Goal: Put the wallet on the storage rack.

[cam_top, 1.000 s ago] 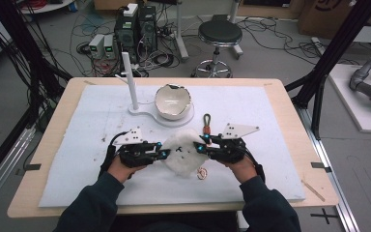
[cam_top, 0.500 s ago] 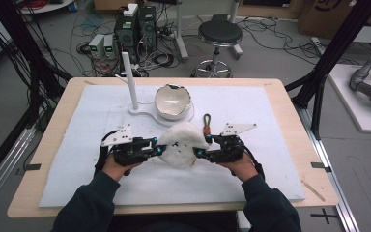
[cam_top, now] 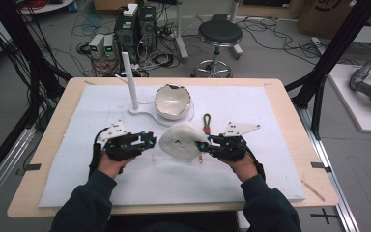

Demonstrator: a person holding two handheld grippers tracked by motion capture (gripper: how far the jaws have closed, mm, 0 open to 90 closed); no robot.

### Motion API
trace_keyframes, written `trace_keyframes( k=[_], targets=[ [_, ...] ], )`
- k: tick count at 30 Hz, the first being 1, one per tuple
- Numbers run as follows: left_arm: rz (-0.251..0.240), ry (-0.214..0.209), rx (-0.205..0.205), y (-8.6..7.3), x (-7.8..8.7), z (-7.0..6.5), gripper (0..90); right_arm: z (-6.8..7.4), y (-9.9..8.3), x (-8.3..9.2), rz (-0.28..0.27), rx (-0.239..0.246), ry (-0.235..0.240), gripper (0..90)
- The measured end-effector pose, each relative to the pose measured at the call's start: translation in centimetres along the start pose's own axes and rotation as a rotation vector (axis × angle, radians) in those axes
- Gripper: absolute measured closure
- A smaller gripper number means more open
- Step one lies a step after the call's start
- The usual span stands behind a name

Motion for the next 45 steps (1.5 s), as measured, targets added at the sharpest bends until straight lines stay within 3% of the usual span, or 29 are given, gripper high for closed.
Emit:
trace_keyframes(
  k=[2,3,4,5,6,7,8,13,16,19,20,25,26,34,39,45],
  targets=[
    [-0.027,0.061,0.018,0.3,1.5,1.7,69.2,-0.2,0.2,0.2,-0.011,-0.003,-0.004,76.7],
    [-0.027,0.061,0.018,0.3,1.5,1.7,69.0,-0.2,0.2,0.2,-0.011,-0.003,-0.004,76.7],
    [-0.045,0.103,0.031,0.5,2.5,2.9,67.9,-0.4,0.4,0.2,0.001,0.019,-0.029,76.6],
    [-0.045,0.103,0.031,0.5,2.5,2.9,65.5,-0.4,0.4,0.2,0.001,0.019,-0.029,76.6],
    [-0.051,0.17,0.042,0.4,3.6,4.5,60.3,-0.5,0.8,0.2,0.003,0.043,-0.04,76.6],
    [-0.051,0.17,0.042,0.4,3.6,4.5,57.0,-0.5,0.8,0.2,0.003,0.043,-0.04,76.6],
    [-0.053,0.208,0.065,0.1,4.2,5.5,53.1,-0.6,1.4,0.1,0.005,0.065,-0.045,76.5],
    [-0.047,0.228,0.082,0.0,5.4,6.9,36.9,-1.3,3.1,-0.7,0.022,0.121,-0.074,76.5],
    [-0.074,0.29,0.096,0.2,7.1,8.7,24.9,-2.4,5.3,-1.8,0.043,0.162,-0.094,76.5],
    [-0.081,0.319,0.104,-0.1,7.7,9.4,21.2,-2.9,6.6,-2.3,0.054,0.18,-0.101,76.4],
    [-0.077,0.337,0.116,-0.4,8.1,9.8,21.2,-3.4,7.8,-2.8,0.059,0.2,-0.107,76.5],
    [-0.065,0.355,0.132,-0.7,8.3,10.2,21.2,-4.4,9.9,-3.9,0.073,0.224,-0.113,76.4],
    [-0.062,0.356,0.132,-0.7,8.3,10.2,21.2,-5.0,10.8,-4.5,0.083,0.25,-0.129,76.3],
    [-0.049,0.349,0.139,-0.9,8.0,10.2,21.2,-7.5,13.8,-6.6,0.098,0.292,-0.178,76.3],
    [-0.047,0.347,0.143,-1.0,8.0,10.2,21.2,-8.8,14.5,-7.7,0.119,0.322,-0.21,76.3],
    [-0.037,0.346,0.143,-1.1,7.9,10.1,21.2,-11.0,14.4,-8.4,0.185,0.4,-0.283,76.2]
  ],
)
Point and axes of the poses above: each handheld gripper's, and its own axes: x roughly backward along the jaws, y roughly out of its top, z roughly to its left, the point moved 10 cm from there along -x, roughly forward along the jaws, and after that the axes turned 1 degree about -x, right-handed, at the moved point
